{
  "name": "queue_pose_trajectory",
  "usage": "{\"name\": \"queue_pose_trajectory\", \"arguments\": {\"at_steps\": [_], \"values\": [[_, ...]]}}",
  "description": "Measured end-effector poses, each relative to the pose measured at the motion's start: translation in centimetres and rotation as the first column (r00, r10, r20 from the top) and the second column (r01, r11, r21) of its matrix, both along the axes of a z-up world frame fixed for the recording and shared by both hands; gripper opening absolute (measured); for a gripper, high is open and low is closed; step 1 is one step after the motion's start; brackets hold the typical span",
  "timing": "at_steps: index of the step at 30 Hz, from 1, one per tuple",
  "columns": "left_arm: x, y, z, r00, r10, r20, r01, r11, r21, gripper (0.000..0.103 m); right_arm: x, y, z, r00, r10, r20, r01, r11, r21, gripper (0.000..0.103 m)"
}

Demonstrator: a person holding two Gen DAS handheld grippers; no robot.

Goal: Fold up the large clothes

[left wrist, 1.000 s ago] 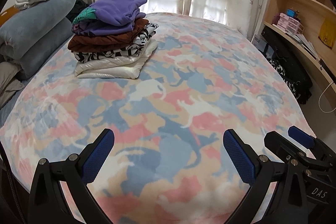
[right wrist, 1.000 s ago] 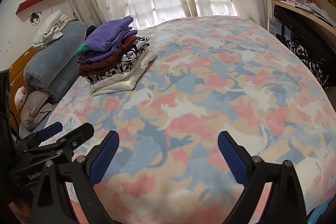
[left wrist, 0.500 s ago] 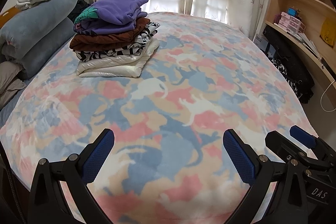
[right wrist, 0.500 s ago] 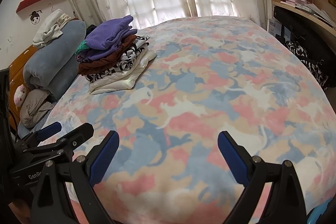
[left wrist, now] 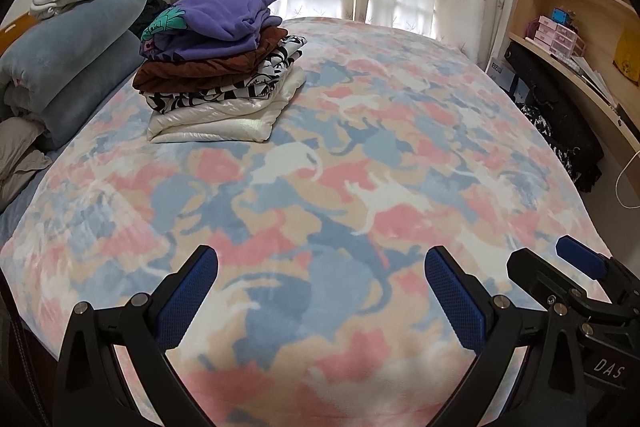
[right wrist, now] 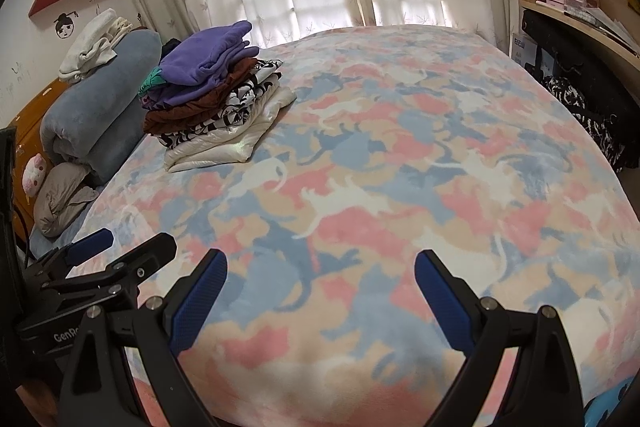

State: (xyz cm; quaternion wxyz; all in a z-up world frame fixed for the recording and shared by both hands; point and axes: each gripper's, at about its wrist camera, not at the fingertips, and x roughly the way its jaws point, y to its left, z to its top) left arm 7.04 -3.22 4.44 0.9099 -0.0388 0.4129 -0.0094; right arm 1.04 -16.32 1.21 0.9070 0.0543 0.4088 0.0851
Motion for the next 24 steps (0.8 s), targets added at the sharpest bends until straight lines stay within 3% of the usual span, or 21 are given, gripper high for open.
{"name": "queue_pose_trajectory", "arguments": {"at_steps": [24], "values": [[1.0, 0.4, -0.8, 1.000, 0.004, -0.013, -0.004, 1.000, 0.003, 0.100, 0.7, -0.1, -0.5, 1.000, -0.002, -0.014, 0.002, 1.000, -0.002, 0.095]]}}
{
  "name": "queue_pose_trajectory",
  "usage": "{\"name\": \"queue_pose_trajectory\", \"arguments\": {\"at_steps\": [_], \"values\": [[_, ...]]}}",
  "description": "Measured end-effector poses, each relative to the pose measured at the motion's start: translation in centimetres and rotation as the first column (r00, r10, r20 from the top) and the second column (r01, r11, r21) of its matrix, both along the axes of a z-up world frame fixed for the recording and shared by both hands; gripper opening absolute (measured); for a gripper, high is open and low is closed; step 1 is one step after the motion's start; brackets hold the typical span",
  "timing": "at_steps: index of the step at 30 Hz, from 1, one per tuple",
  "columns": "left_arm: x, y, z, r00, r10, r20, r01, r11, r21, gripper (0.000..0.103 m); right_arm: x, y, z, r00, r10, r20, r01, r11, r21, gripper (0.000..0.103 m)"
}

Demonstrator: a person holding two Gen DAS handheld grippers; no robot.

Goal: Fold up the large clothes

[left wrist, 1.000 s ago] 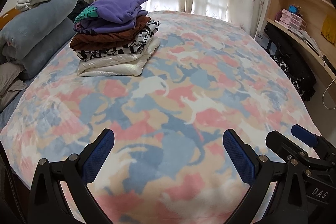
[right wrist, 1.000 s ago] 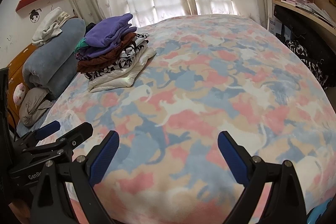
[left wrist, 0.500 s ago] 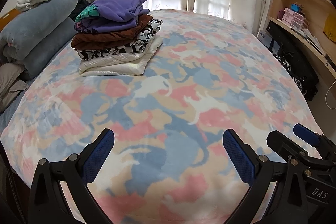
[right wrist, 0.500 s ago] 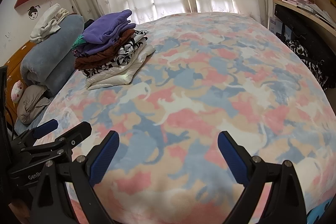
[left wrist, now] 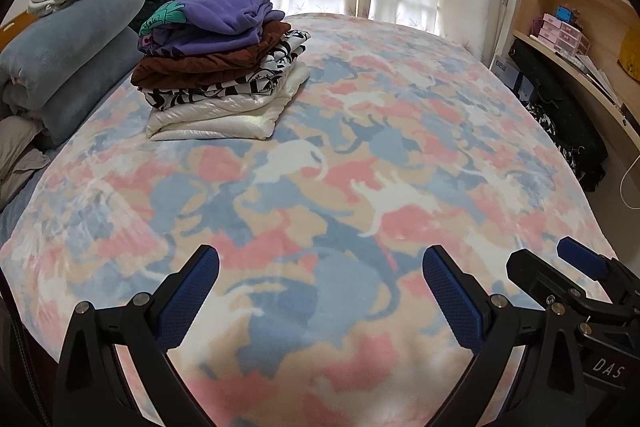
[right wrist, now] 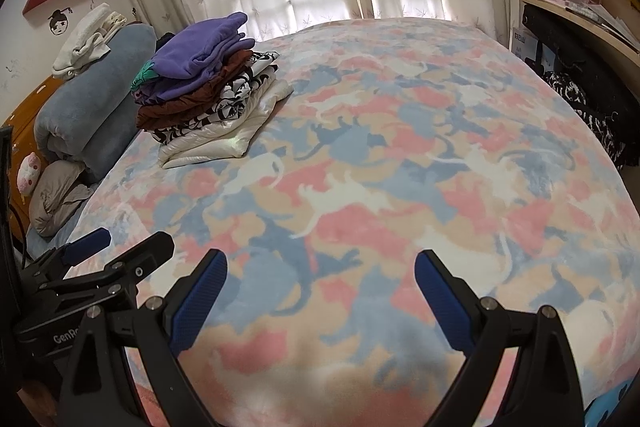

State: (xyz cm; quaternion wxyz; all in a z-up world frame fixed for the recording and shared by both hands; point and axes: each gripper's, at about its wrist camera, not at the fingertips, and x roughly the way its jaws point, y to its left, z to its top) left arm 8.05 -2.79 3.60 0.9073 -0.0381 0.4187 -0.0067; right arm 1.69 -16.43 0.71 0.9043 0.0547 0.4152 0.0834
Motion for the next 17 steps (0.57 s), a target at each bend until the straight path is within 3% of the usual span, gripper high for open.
{"name": "queue_pose_trajectory", "arguments": {"at_steps": [17], "values": [[0.63, 0.08, -0.58, 1.000, -0.001, -0.011, 0.001, 1.000, 0.001, 0.100, 0.24, -0.26, -0.56, 1.000, 0.002, -0.006, -0.002, 1.000, -0.005, 0.095]]}}
